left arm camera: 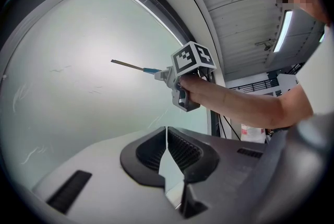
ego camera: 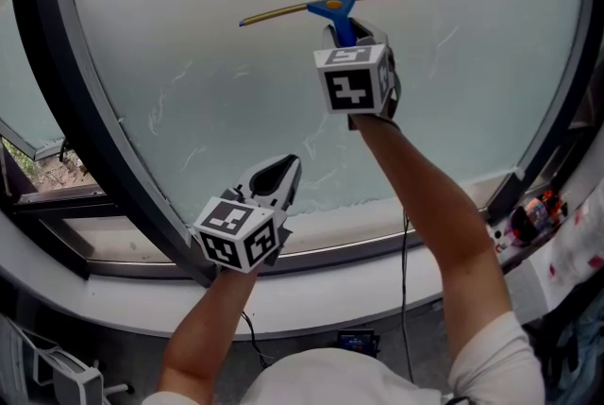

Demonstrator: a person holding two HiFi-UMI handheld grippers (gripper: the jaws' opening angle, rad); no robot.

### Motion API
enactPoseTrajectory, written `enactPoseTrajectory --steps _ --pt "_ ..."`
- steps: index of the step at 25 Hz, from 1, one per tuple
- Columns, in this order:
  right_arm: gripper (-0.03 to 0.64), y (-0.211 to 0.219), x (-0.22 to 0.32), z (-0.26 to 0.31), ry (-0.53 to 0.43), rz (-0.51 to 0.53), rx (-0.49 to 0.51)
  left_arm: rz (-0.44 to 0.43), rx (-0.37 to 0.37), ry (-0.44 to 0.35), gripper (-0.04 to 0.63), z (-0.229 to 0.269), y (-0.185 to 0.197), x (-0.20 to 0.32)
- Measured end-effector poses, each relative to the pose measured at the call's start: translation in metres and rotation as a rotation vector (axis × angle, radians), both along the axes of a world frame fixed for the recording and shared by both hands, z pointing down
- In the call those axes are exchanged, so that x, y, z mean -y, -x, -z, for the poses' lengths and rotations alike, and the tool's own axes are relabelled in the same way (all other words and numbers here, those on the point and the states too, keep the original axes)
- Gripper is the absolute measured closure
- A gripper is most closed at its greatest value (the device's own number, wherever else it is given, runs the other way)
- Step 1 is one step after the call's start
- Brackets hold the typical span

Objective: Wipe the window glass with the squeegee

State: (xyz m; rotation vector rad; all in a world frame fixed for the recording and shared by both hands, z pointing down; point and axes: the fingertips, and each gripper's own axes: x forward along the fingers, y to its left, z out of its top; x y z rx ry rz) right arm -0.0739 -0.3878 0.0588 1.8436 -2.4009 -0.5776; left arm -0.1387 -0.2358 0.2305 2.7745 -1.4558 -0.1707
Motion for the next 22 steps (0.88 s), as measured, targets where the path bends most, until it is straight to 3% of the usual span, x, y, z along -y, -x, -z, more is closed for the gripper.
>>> enactPoseTrajectory --steps 22 --pt "0.462 -0.002 -0.003 -0.059 0.077 0.008 0.026 0.025 -0.034 0.056 0.561 -0.026 0.008 -0.005"
